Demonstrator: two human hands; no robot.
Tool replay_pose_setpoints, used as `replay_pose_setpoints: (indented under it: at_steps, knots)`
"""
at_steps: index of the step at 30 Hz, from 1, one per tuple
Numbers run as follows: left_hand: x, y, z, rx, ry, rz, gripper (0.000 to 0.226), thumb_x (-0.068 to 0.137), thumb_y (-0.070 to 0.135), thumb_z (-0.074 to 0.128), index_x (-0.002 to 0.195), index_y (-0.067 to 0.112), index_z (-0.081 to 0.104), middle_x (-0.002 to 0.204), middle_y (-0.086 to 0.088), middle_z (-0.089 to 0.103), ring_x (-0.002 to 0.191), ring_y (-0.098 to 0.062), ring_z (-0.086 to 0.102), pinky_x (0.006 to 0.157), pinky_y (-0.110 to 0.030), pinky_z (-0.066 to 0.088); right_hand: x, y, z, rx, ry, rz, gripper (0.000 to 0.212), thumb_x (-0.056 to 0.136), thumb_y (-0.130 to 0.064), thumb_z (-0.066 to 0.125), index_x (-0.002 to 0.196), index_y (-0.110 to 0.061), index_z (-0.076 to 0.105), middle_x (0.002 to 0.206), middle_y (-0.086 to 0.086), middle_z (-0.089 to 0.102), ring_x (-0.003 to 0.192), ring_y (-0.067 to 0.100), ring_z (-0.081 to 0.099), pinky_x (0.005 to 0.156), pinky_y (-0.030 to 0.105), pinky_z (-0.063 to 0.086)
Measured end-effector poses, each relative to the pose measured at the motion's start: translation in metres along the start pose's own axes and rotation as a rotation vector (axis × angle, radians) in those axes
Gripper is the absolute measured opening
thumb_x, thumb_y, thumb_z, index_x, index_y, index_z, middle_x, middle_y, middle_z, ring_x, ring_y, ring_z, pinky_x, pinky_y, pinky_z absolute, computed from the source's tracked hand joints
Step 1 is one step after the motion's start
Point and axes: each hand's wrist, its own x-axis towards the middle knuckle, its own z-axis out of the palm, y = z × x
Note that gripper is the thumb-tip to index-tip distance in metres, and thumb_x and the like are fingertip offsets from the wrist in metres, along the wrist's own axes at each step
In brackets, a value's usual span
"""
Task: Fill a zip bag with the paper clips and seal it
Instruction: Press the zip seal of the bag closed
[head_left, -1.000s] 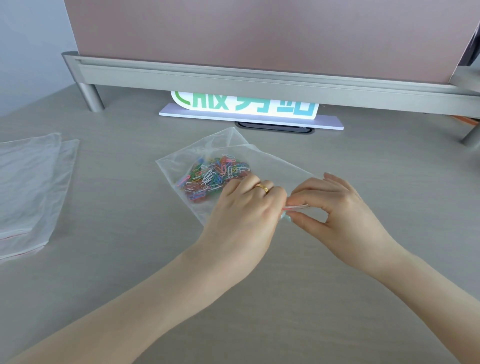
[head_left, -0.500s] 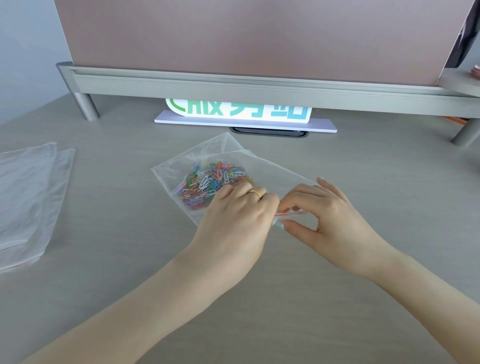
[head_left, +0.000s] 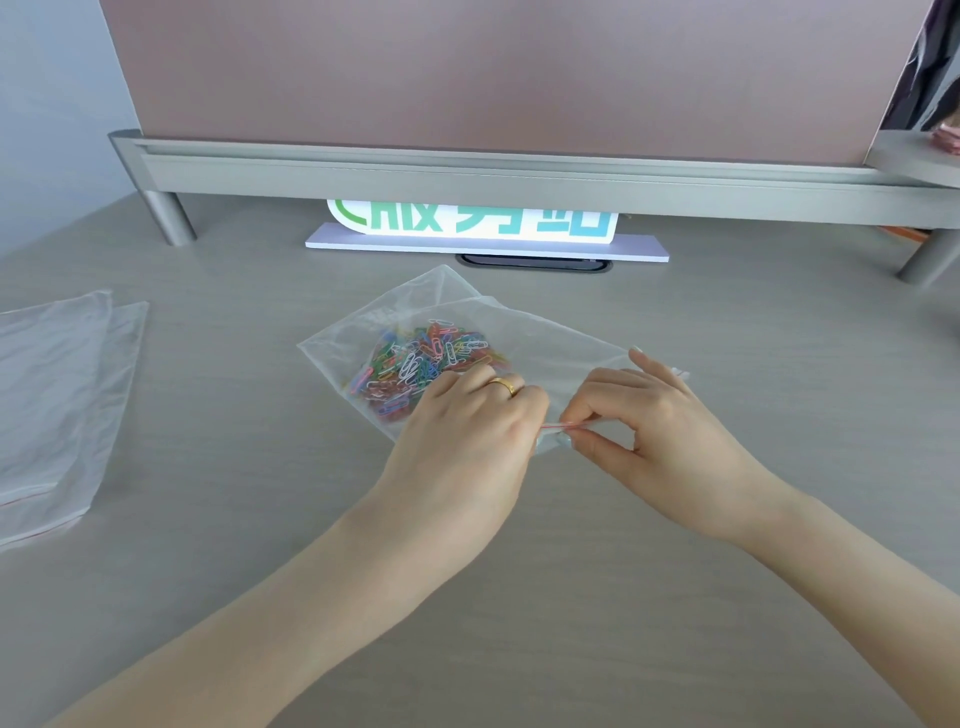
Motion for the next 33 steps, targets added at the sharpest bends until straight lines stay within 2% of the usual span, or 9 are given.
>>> replay_pose_setpoints:
  at_steps: [6,11,13,15,18,23,26,30,33]
  knots:
    - [-0.001,0.001,0.001,-0.032,0.066,0.023,0.016,0.071,0.006,0.064,0.061,0.014,0.053,0.054,0.002,0.049,0.058,-0.024,0.053,0.062,-0.028,0.024,0.001,-0.004,0.0,0.053,0.019,-0.048,0.012,0.086,-0.041,0.042,0.089,-0.039,0.053,0.083,-0.022,0.055,0.086,-0.002,0.053,0.114,0.026,0.014]
    - [0.0,0.0,0.0,-0.053,0.082,0.004,0.027,0.079,0.027,0.036,0.061,0.016,0.054,0.055,0.005,0.051,0.059,-0.02,0.051,0.063,-0.029,0.029,0.002,0.004,-0.001,0.008,0.071,-0.051,0.012,0.088,-0.036,0.044,0.082,-0.033,0.054,0.078,-0.02,0.055,0.078,0.0,0.052,0.113,0.03,0.019]
    - [0.001,-0.002,-0.003,-0.02,0.082,-0.027,0.024,0.079,0.022,0.039,0.059,0.016,0.052,0.053,0.006,0.05,0.057,-0.02,0.049,0.059,-0.027,0.032,0.003,0.008,-0.002,0.016,0.084,-0.026,0.011,0.087,-0.032,0.048,0.08,-0.032,0.056,0.075,-0.024,0.05,0.076,-0.004,0.051,0.113,0.032,0.021]
    - [0.001,-0.004,-0.003,0.002,0.089,-0.049,0.019,0.072,0.009,0.059,0.057,0.016,0.05,0.052,0.005,0.049,0.056,-0.021,0.049,0.056,-0.024,0.031,0.003,0.011,-0.002,0.06,0.084,0.011,0.009,0.086,-0.027,0.052,0.079,-0.031,0.058,0.074,-0.028,0.05,0.076,-0.009,0.052,0.114,0.033,0.021]
    - [0.001,-0.001,-0.001,0.012,0.07,-0.033,0.036,0.053,-0.006,0.079,0.059,0.014,0.049,0.053,0.001,0.049,0.056,-0.023,0.049,0.061,-0.03,0.024,0.004,0.01,-0.002,0.082,0.071,0.019,0.01,0.085,-0.025,0.053,0.081,-0.034,0.056,0.077,-0.029,0.051,0.079,-0.011,0.052,0.114,0.033,0.02]
    - [-0.001,0.003,0.003,0.013,0.101,0.01,0.04,0.052,-0.009,0.077,0.064,0.014,0.047,0.057,0.0,0.046,0.056,-0.024,0.046,0.06,-0.029,0.019,0.003,0.005,-0.003,0.108,0.008,-0.002,0.01,0.085,-0.036,0.049,0.094,-0.041,0.054,0.089,-0.026,0.056,0.094,-0.007,0.052,0.117,0.033,0.012]
    - [-0.002,0.006,0.004,0.005,0.131,0.029,0.032,0.06,-0.005,0.075,0.067,0.013,0.048,0.06,-0.001,0.046,0.059,-0.024,0.047,0.062,-0.029,0.022,0.003,0.001,-0.001,0.096,0.036,-0.054,0.012,0.086,-0.041,0.043,0.09,-0.04,0.054,0.085,-0.019,0.058,0.088,-0.001,0.054,0.117,0.034,0.013]
    - [-0.001,0.006,0.002,0.013,0.138,0.016,0.016,0.08,0.024,0.049,0.067,0.014,0.052,0.061,0.001,0.051,0.062,-0.023,0.052,0.063,-0.03,0.027,0.002,0.004,-0.004,0.09,0.051,-0.041,0.011,0.086,-0.039,0.042,0.084,-0.037,0.053,0.082,-0.015,0.058,0.084,0.0,0.054,0.116,0.038,0.019]
    - [-0.002,0.005,0.003,0.025,0.109,-0.02,0.025,0.06,0.007,0.076,0.061,0.014,0.052,0.055,0.001,0.05,0.055,-0.023,0.052,0.061,-0.03,0.024,0.001,0.004,-0.002,0.077,0.051,-0.038,0.011,0.085,-0.038,0.04,0.084,-0.036,0.052,0.081,-0.022,0.054,0.083,-0.003,0.053,0.114,0.034,0.018]
